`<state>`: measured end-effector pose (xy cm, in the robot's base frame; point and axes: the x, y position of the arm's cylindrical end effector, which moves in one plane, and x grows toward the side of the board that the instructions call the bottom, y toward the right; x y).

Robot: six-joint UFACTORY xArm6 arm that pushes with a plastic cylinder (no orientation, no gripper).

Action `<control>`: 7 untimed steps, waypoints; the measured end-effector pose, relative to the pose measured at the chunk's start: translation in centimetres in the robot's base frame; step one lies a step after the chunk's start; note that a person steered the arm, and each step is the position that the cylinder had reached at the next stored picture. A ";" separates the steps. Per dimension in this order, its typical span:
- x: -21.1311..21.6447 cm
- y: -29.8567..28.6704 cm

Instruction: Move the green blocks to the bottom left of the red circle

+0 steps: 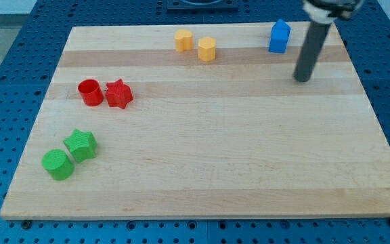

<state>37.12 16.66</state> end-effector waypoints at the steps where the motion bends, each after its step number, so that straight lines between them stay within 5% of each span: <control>1: 2.7 -4.4; 5: 4.4 -26.1; 7: 5.0 -30.1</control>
<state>42.09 -13.40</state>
